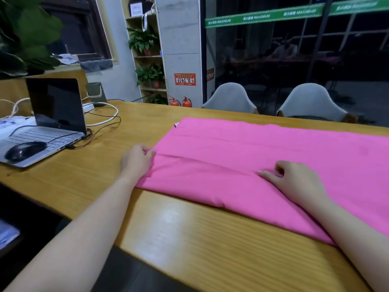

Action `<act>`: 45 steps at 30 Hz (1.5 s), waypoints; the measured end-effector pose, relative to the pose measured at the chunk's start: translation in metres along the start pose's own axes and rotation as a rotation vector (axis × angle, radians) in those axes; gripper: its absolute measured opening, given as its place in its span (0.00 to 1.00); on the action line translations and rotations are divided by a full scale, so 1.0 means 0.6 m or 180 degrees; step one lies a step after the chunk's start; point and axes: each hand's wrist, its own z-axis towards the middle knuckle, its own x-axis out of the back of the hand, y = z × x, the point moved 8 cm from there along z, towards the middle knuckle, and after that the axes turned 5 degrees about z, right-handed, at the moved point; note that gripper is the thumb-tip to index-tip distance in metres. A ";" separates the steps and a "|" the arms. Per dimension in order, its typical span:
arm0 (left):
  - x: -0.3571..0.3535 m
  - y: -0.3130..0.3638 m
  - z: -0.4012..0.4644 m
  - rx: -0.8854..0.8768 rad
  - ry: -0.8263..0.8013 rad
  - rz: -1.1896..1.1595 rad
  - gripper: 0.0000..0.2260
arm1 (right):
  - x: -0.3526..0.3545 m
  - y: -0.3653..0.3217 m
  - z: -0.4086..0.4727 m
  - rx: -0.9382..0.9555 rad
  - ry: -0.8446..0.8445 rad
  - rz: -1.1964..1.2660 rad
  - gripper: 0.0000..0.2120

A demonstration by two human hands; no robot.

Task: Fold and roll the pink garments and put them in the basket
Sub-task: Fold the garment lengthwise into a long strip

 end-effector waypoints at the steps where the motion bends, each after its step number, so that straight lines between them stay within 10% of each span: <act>1: 0.006 -0.003 -0.007 -0.0032 0.0012 -0.0002 0.10 | 0.002 -0.003 -0.007 0.0020 -0.0016 0.0005 0.28; 26: 0.054 -0.046 -0.059 0.0330 -0.0167 0.1025 0.18 | 0.016 -0.039 0.017 0.0476 -0.0907 0.0477 0.10; 45: 0.047 0.009 -0.055 -0.0237 0.0154 0.1839 0.11 | -0.025 -0.006 -0.009 0.0314 -0.0219 0.0315 0.10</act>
